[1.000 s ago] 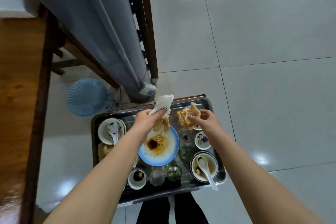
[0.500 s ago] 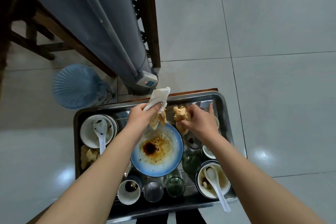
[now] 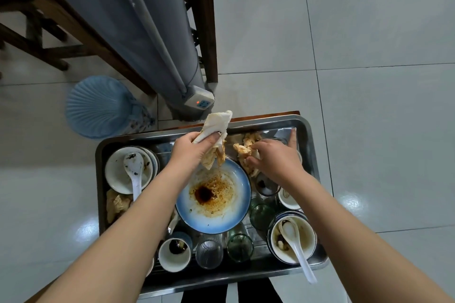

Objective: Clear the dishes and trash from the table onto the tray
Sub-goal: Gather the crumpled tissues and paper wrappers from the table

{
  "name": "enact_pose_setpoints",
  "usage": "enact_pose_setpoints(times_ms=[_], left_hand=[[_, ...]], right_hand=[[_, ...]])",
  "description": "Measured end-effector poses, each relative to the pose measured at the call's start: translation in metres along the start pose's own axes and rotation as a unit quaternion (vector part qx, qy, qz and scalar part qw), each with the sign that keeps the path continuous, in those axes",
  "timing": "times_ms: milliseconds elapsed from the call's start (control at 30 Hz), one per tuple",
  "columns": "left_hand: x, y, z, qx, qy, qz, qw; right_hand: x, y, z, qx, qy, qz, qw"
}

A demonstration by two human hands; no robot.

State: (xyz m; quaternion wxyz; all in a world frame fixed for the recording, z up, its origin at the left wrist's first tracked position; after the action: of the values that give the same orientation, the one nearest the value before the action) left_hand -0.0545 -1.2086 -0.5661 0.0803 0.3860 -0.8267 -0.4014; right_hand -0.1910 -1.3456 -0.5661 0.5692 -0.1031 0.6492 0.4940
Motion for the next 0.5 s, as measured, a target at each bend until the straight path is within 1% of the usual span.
enact_pose_setpoints(times_ms=[300,500], left_hand=[[0.001,0.001,-0.004,0.003,-0.008,0.013,1.000],[0.001,0.000,-0.003,0.008,-0.018,0.014,1.000]], right_hand=[[0.001,-0.009,0.001,0.056,0.018,-0.043,0.997],[-0.001,-0.009,0.007,0.041,0.045,-0.063,0.996]])
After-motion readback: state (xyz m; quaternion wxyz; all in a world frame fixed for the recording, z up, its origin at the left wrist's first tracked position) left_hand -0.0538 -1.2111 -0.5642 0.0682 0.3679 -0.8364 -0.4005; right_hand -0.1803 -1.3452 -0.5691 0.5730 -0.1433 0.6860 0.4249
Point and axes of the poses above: each hand's wrist, its own y-axis away from the middle knuckle, its own x-axis out of the palm, z = x × y, the point moved 6 cm from there along -y, towards the middle knuckle, and after that the axes turned 4 degrees about y, right-handed, at the moved point
